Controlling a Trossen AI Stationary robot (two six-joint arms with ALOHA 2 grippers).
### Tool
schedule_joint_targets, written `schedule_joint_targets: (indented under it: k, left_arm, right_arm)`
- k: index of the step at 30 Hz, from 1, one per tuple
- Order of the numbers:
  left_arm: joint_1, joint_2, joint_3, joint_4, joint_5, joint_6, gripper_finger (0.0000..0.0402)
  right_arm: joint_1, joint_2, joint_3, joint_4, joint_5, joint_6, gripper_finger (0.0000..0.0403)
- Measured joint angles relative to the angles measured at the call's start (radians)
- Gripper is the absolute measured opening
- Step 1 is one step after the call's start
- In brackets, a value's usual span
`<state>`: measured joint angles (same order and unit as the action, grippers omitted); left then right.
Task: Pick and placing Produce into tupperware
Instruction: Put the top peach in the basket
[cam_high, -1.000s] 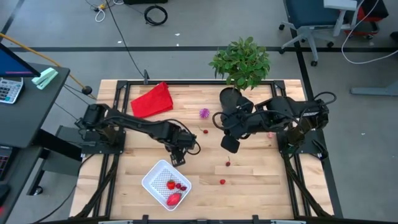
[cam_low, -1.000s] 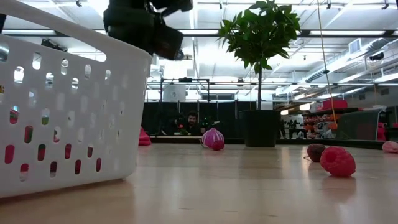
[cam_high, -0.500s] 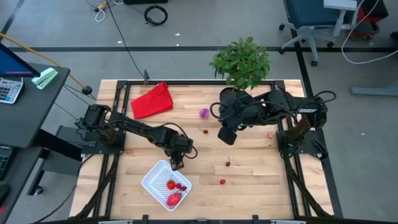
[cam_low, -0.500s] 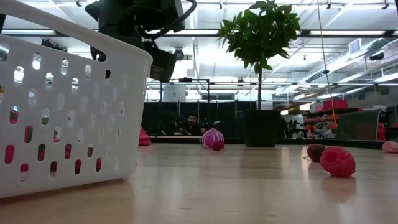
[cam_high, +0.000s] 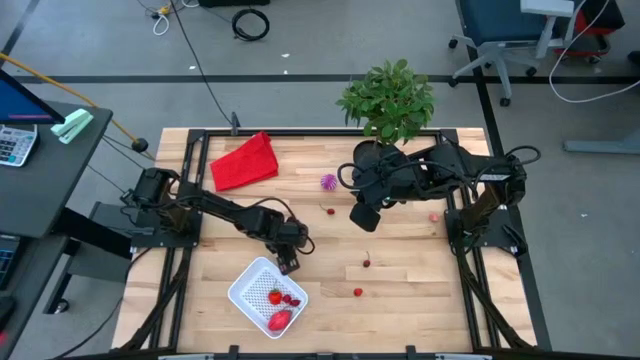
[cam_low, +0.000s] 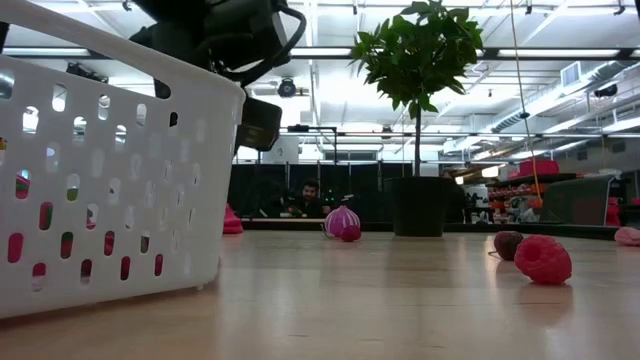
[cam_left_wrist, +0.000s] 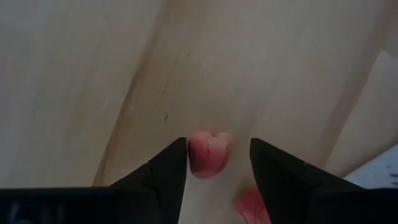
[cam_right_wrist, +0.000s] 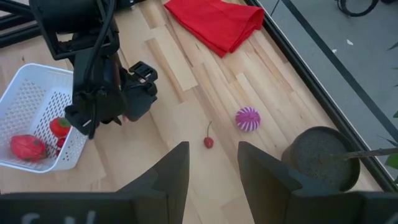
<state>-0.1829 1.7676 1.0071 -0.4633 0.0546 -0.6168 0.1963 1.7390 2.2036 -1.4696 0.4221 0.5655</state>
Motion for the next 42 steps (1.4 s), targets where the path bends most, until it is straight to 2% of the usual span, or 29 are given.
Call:
schedule_joint_targets:
  k: [6, 15, 17, 20, 24, 34, 38, 42]
  left_arm:
    - [0.003, 0.000, -0.026, 0.008, -0.013, -0.034, 0.0151]
    - [0.008, -0.001, -0.031, 0.008, -0.017, -0.041, 0.0050]
    - [0.011, -0.005, -0.031, 0.008, -0.013, -0.055, 0.0039]
    - [0.014, -0.016, -0.018, -0.019, 0.015, -0.069, 0.0039]
    - [0.013, -0.055, 0.063, -0.085, 0.031, -0.071, 0.0041]
    - [-0.043, -0.113, 0.387, -0.453, 0.031, 0.018, 0.0038]
    - [-0.091, -0.116, 0.445, -0.638, 0.028, -0.074, 0.0044]
    - [-0.179, -0.115, 0.436, -0.700, 0.029, -0.228, 0.0040]
  right_arm:
    - [0.000, 0.000, 0.000, 0.000, 0.000, 0.000, 0.0145]
    - [0.000, 0.000, 0.000, 0.000, 0.000, 0.000, 0.0145]
    - [0.000, 0.000, 0.000, 0.000, 0.000, 0.000, 0.0145]
    - [0.000, 0.000, 0.000, 0.000, 0.000, 0.000, 0.0145]
    - [0.000, 0.000, 0.000, 0.000, 0.000, 0.001, 0.0145]
    - [0.000, 0.000, 0.000, 0.000, 0.000, 0.011, 0.0145]
    - [0.000, 0.000, 0.000, 0.000, 0.000, 0.011, 0.0145]
    - [0.000, 0.000, 0.000, 0.000, 0.000, 0.011, 0.0145]
